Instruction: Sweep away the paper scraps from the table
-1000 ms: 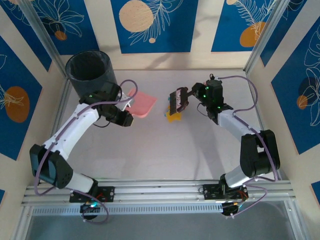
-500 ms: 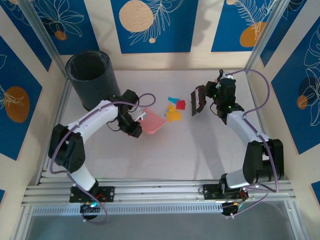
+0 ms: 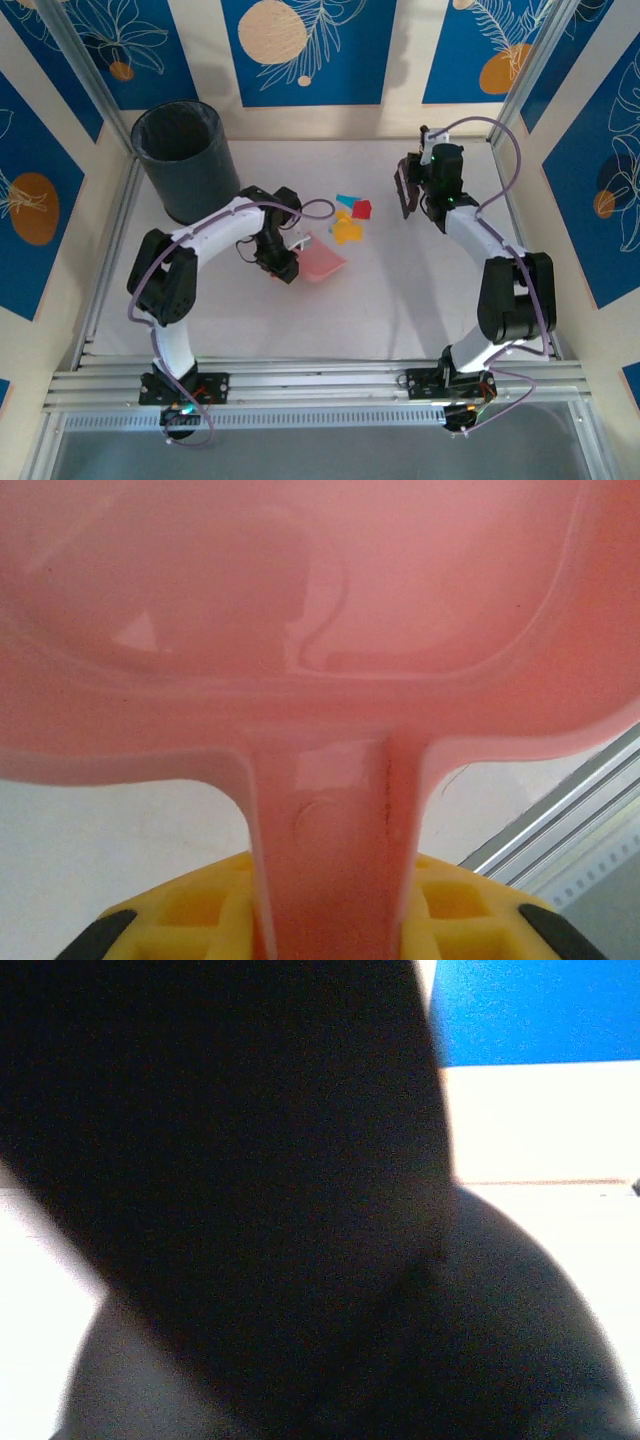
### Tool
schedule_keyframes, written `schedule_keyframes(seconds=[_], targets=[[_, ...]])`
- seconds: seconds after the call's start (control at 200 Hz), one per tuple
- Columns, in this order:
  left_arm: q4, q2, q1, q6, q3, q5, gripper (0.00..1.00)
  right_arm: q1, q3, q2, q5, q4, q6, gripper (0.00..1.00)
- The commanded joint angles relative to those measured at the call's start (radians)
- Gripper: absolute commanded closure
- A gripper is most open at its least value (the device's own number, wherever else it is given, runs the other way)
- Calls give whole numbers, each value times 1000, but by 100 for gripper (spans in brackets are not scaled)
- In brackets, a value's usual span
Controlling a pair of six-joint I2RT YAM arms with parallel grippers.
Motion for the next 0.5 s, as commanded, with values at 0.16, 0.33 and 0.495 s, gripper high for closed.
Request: schedule_keyframes(seconds=[0.16,0.33,0.495], targets=[[-55,56,-28,5,58,-7,100,63,144,124,42,56,-185,100],[-69,104,-31,-5,104,-31,100,96,183,188,37,53,-227,100],[-78,145,-30,-24,150,-41,100,121,194,220,6,30,-255,100]])
